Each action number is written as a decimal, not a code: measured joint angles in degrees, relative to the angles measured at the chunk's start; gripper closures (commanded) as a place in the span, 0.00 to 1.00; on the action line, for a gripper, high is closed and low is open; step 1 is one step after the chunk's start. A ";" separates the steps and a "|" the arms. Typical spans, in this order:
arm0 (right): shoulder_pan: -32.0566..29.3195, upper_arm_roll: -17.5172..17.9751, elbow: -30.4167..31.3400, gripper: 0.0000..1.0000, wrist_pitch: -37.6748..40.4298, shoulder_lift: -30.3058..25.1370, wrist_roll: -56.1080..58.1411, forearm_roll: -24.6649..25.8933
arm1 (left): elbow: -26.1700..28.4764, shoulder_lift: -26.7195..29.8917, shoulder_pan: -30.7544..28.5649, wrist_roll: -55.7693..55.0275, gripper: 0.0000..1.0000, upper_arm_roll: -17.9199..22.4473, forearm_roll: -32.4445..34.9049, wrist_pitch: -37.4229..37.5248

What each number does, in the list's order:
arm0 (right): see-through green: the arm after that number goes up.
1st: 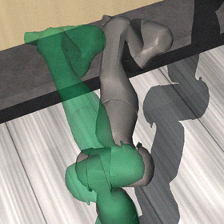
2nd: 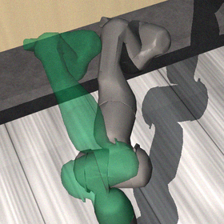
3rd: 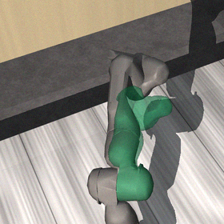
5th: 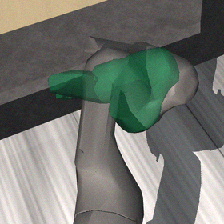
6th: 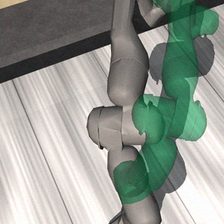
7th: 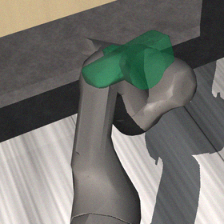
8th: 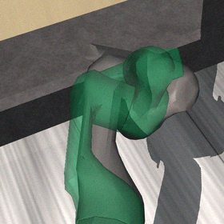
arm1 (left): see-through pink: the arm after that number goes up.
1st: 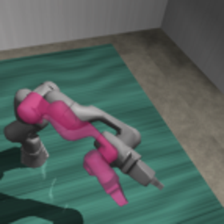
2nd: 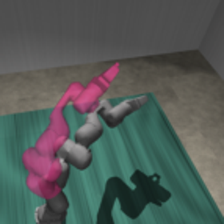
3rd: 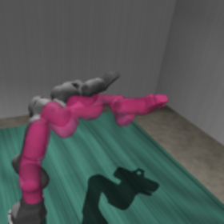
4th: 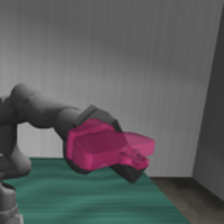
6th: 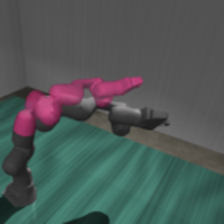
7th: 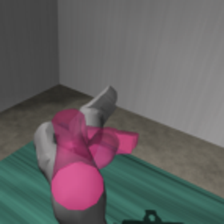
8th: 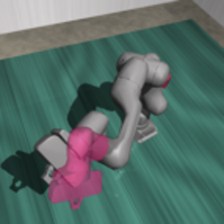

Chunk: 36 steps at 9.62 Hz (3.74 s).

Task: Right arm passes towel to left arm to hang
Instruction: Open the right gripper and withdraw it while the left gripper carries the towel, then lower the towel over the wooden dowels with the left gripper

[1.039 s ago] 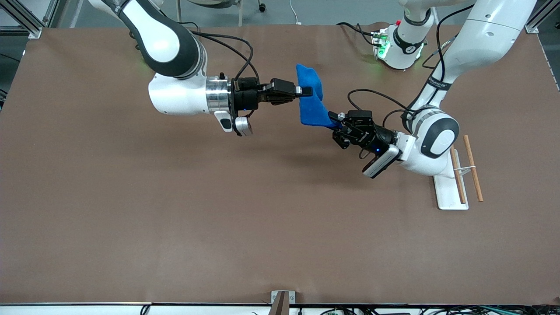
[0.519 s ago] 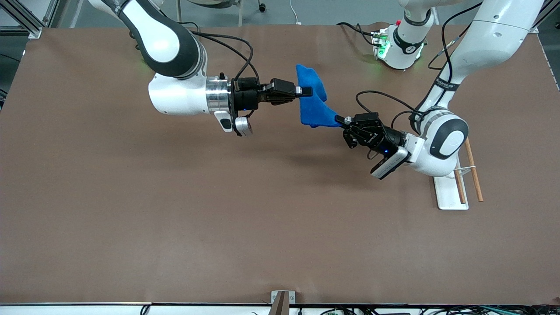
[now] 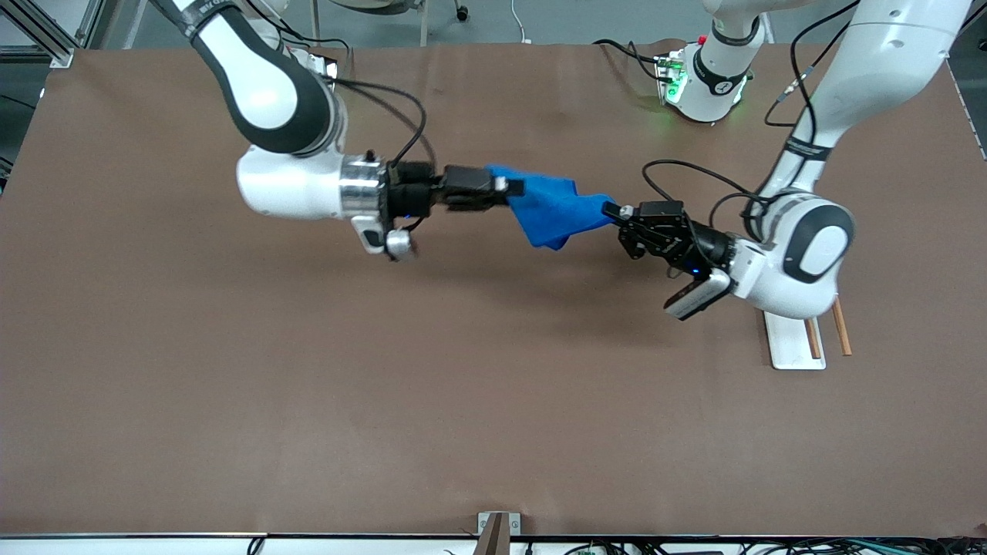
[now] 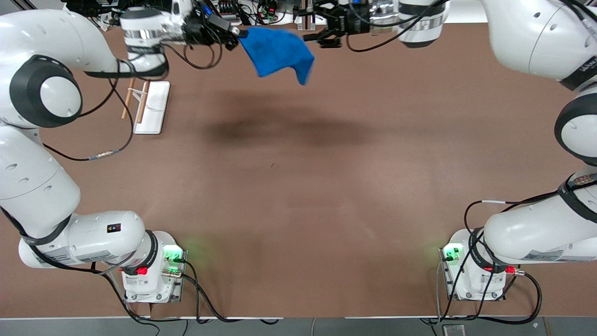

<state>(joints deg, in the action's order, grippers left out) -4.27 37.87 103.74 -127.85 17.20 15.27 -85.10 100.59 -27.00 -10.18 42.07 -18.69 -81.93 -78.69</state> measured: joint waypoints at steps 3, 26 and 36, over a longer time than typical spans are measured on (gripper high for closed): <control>-2.62 -8.55 0.12 0.00 4.29 0.10 -2.32 20.87 | -10.04 1.62 -3.52 -20.05 1.00 0.05 17.21 -0.01; -0.92 -37.35 -19.44 0.00 46.34 -18.65 -20.88 86.47 | -24.06 -2.37 -5.42 -6.00 1.00 5.07 106.50 -1.16; 0.11 -40.80 -18.52 0.00 45.44 -19.69 -19.27 86.38 | -24.25 -8.11 -8.69 -0.44 0.41 6.45 108.88 -15.84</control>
<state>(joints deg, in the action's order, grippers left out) -4.16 -2.92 85.22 -82.41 -2.49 -4.00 1.28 76.34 -35.11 -18.86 41.63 -12.24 26.95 -94.53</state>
